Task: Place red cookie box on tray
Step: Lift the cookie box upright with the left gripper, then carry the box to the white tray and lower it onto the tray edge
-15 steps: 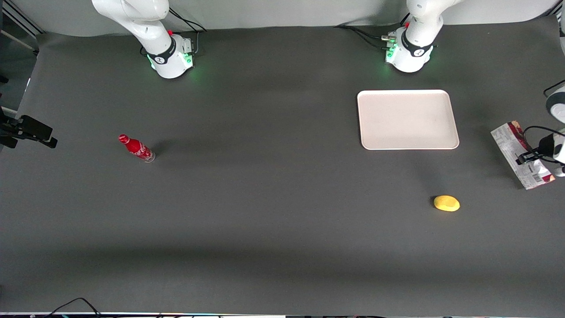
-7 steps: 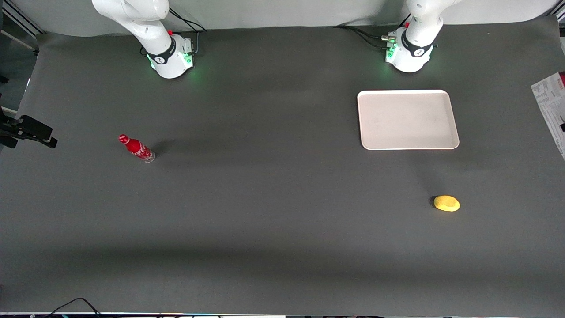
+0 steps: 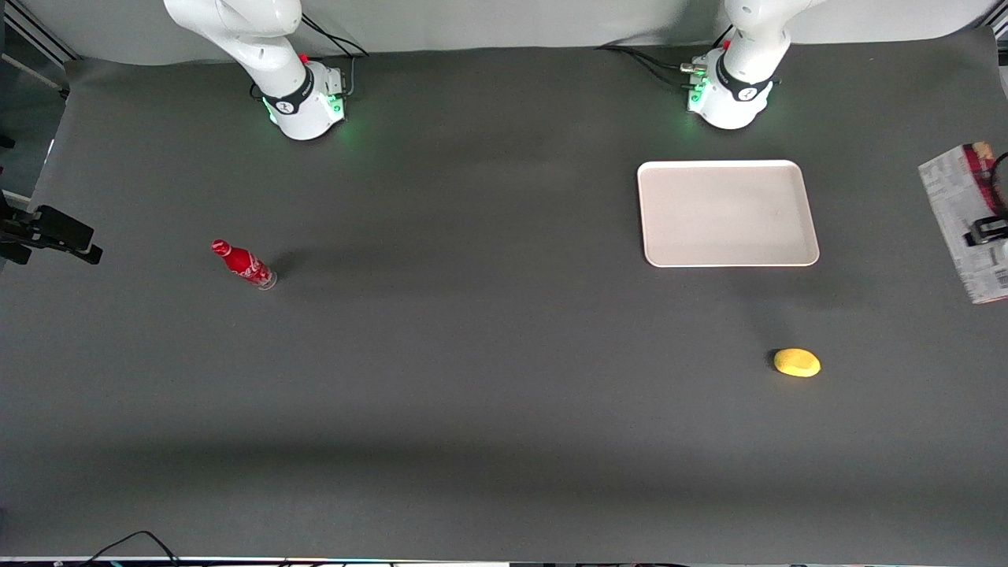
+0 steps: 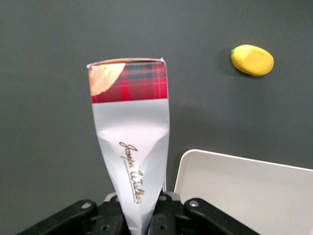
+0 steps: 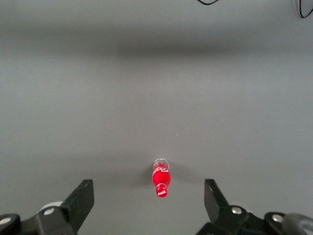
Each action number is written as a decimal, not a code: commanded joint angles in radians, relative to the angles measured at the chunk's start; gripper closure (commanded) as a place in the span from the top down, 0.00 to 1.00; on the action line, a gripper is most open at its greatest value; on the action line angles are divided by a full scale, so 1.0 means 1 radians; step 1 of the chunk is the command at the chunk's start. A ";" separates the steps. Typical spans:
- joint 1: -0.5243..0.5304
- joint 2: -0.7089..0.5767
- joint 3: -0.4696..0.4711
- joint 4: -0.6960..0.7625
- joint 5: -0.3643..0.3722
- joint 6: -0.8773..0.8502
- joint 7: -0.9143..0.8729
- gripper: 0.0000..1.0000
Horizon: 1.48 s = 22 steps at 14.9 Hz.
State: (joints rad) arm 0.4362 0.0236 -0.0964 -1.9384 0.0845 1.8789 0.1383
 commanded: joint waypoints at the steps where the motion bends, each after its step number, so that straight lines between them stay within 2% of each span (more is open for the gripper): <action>1: -0.020 -0.151 -0.009 -0.298 0.000 0.172 -0.017 0.00; 6: -0.017 -0.217 -0.120 -0.558 -0.005 0.365 -0.014 0.00; 10: -0.039 -0.212 -0.126 -0.732 -0.006 0.579 0.000 0.00; 17: -0.045 -0.177 -0.140 -0.830 -0.003 0.660 0.032 0.00; 22: -0.024 -0.163 -0.105 -0.863 -0.006 0.681 0.053 0.00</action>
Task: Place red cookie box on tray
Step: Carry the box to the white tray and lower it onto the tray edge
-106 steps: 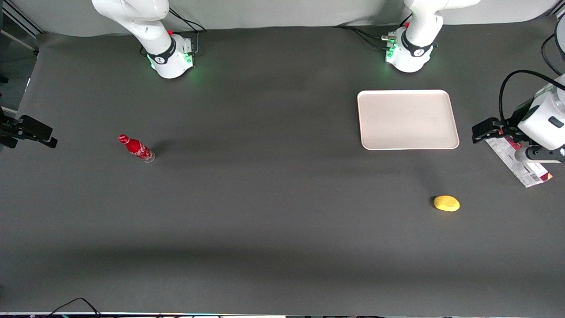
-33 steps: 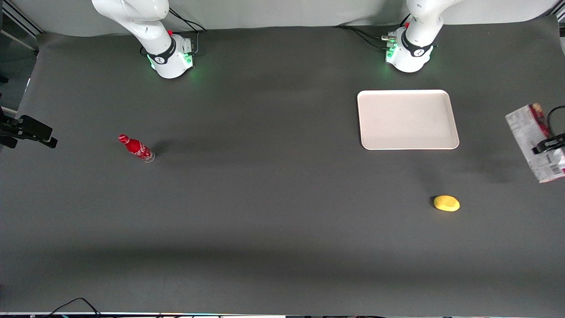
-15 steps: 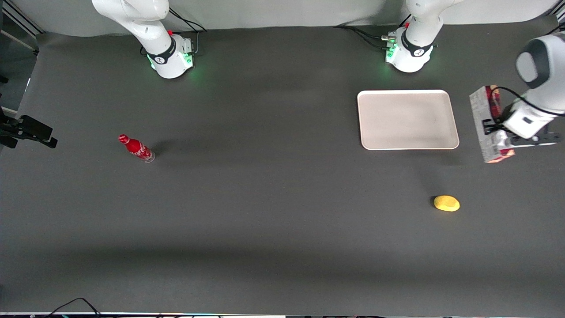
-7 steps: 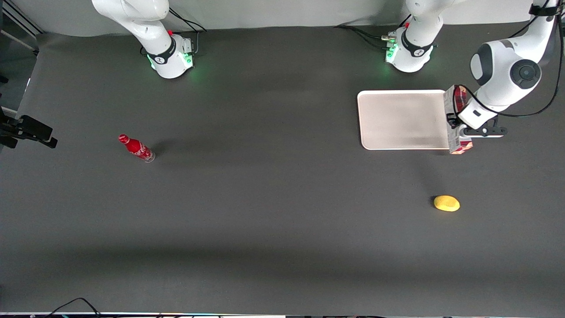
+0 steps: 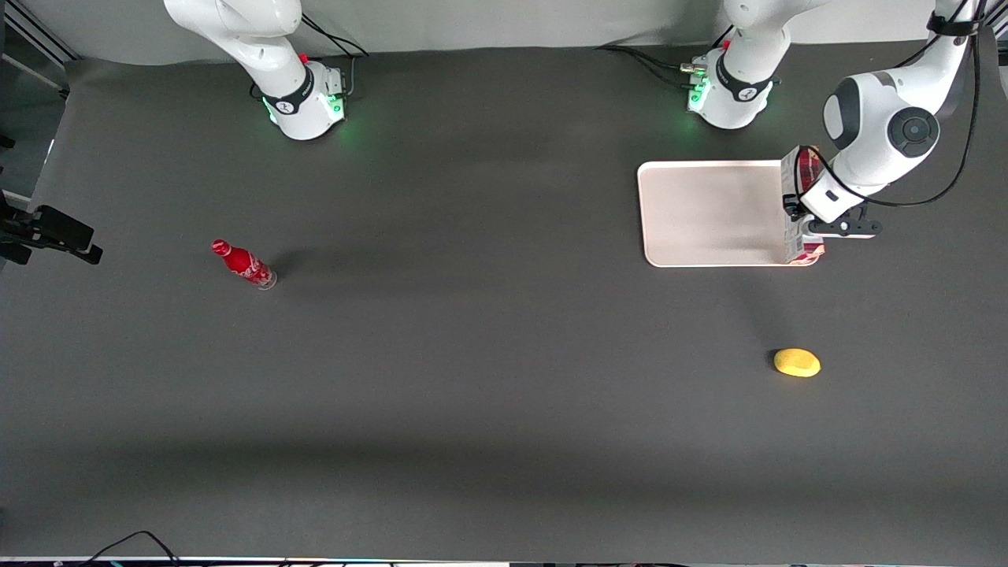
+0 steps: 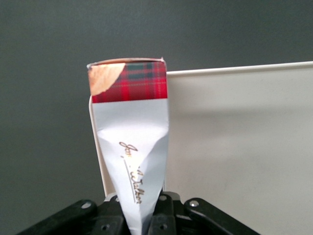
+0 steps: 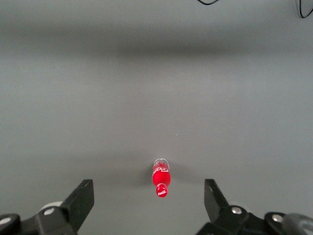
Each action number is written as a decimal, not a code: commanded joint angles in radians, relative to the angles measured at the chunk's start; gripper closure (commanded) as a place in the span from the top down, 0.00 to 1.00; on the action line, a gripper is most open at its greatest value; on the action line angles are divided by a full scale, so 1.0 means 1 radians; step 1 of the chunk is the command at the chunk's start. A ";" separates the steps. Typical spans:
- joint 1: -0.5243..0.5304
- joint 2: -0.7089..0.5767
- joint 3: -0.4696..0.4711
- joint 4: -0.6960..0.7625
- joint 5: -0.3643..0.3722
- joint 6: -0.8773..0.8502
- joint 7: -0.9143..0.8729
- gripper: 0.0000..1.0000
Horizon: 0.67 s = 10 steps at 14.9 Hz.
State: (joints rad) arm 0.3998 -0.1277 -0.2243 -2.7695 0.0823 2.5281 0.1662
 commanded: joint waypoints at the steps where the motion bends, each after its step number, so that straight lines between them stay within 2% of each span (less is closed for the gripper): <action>1: 0.013 -0.010 0.045 -0.039 -0.004 0.043 0.026 0.00; 6: 0.013 0.052 0.057 -0.061 -0.004 0.152 0.024 0.00; 10: 0.013 0.057 0.059 -0.061 -0.004 0.155 0.024 0.00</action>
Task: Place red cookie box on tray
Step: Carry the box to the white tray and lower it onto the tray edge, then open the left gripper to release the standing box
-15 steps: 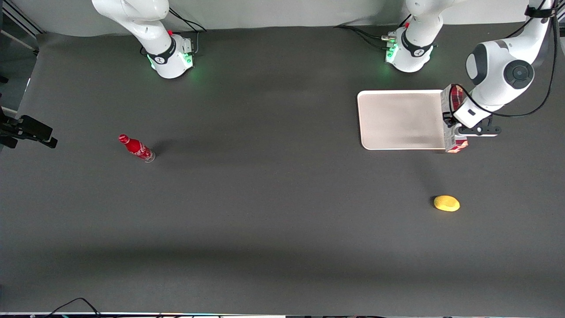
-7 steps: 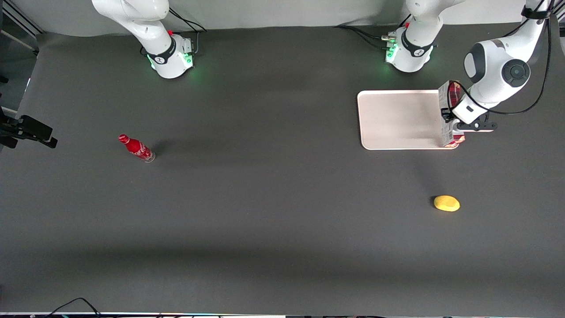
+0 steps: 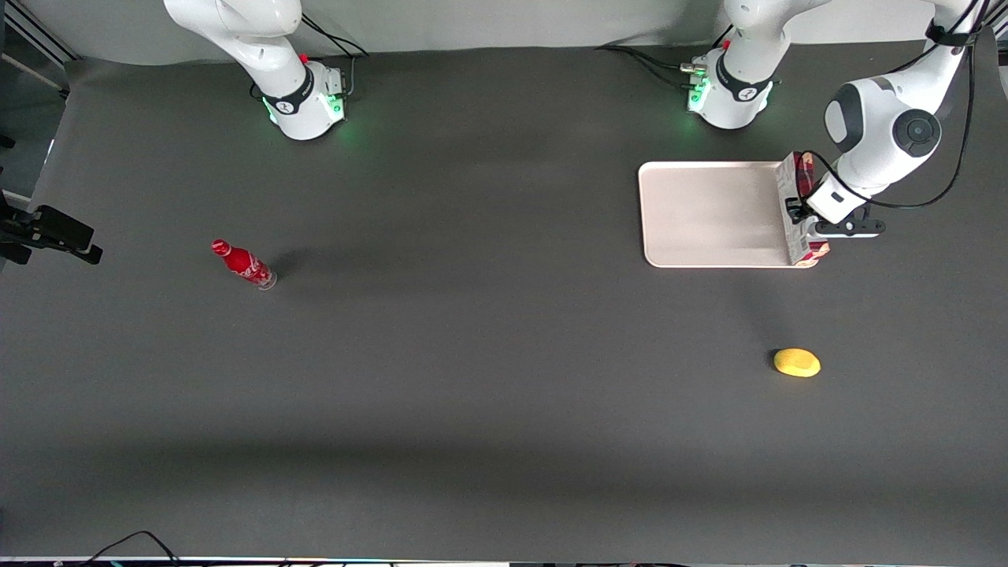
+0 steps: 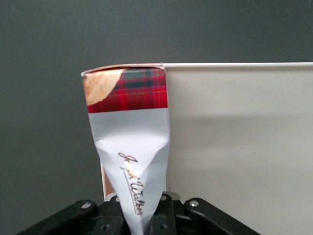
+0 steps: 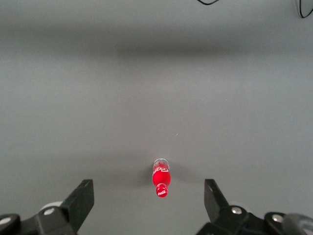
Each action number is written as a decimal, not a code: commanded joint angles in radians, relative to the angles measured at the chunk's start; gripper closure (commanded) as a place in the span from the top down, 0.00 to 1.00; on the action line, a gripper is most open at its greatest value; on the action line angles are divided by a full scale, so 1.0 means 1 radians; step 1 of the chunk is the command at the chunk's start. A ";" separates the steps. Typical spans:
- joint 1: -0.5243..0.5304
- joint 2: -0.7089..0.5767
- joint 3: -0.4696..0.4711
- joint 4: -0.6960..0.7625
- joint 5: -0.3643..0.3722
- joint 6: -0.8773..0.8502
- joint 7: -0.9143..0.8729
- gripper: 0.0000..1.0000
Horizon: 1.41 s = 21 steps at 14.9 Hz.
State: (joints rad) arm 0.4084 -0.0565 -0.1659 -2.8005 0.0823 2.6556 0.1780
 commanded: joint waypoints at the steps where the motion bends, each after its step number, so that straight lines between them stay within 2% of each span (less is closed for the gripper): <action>1: 0.004 -0.014 0.000 -0.030 -0.004 0.023 0.014 0.00; 2: 0.004 -0.013 0.000 -0.030 -0.004 0.020 0.014 0.00; 3: 0.004 -0.008 0.000 -0.028 -0.004 0.018 0.015 0.44; 4: 0.004 -0.005 -0.001 -0.028 -0.004 0.018 0.014 0.99; 8: 0.003 0.000 -0.003 -0.016 -0.004 -0.019 0.015 1.00; 11: 0.001 -0.013 -0.007 0.056 -0.004 -0.124 0.017 1.00; 16: -0.008 -0.013 -0.041 0.370 -0.004 -0.480 0.015 1.00; 19: -0.010 0.006 -0.067 0.620 -0.007 -0.704 0.005 1.00; 21: -0.010 0.030 -0.084 0.798 -0.071 -0.836 -0.002 1.00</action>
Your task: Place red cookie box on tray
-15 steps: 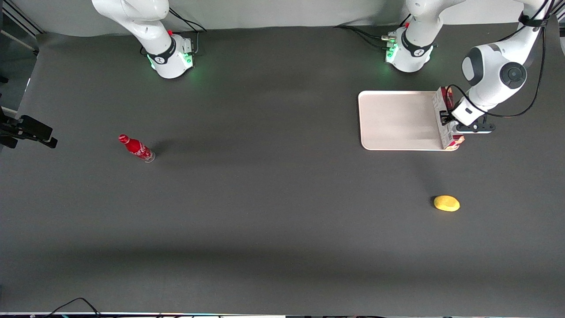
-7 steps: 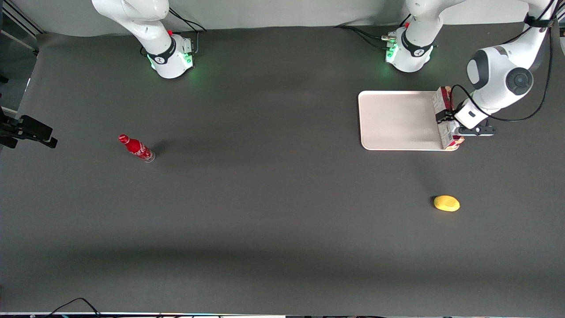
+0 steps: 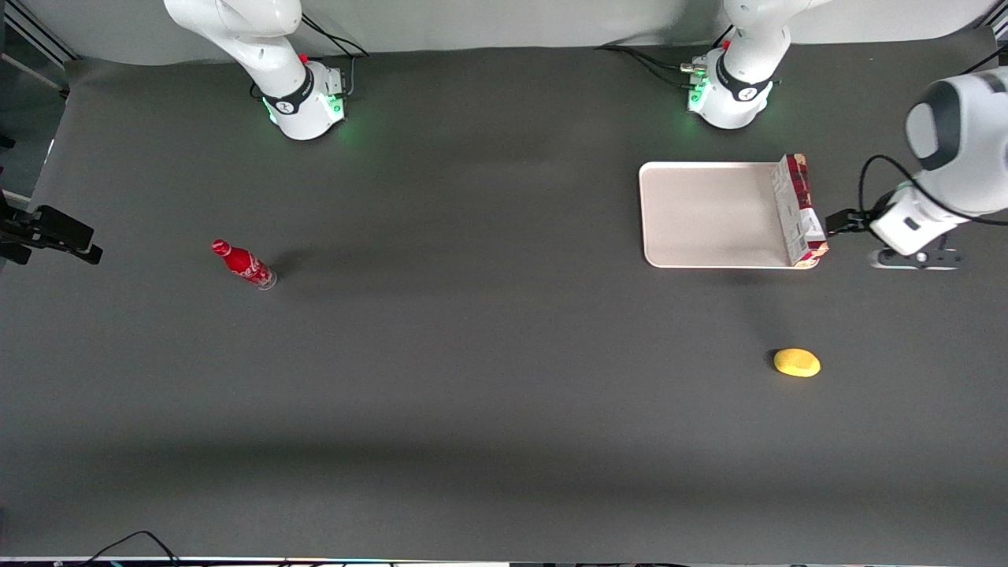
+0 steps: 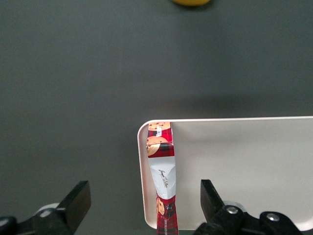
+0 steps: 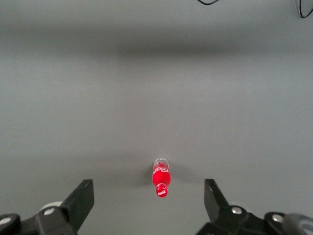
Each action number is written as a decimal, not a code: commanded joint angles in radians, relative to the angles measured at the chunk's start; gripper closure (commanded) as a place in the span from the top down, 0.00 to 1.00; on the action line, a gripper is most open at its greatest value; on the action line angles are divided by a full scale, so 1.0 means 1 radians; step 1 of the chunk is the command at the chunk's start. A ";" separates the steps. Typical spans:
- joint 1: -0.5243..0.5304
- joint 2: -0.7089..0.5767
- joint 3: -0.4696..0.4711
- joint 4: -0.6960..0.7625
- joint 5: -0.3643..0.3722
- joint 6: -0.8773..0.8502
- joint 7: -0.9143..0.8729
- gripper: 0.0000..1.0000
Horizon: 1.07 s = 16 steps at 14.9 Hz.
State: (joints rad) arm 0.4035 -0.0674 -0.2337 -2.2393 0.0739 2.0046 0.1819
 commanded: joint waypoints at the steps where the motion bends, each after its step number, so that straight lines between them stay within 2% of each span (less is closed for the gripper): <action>1: -0.003 0.053 -0.021 0.318 -0.101 -0.229 -0.006 1.00; 4: -0.049 0.089 -0.041 0.487 -0.118 -0.253 -0.019 1.00; 6: -0.081 0.100 -0.055 0.536 -0.117 -0.260 -0.073 1.00; 8: -0.164 0.103 -0.038 0.564 -0.108 -0.280 -0.079 1.00; 10: -0.265 0.107 0.026 0.569 -0.108 -0.267 -0.117 1.00; 14: -0.319 0.153 0.059 0.601 -0.103 -0.267 -0.128 1.00; 16: -0.403 0.202 0.149 0.668 -0.102 -0.288 -0.124 1.00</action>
State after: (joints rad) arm 0.1038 0.0526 -0.1962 -1.6840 -0.0363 1.7601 0.0610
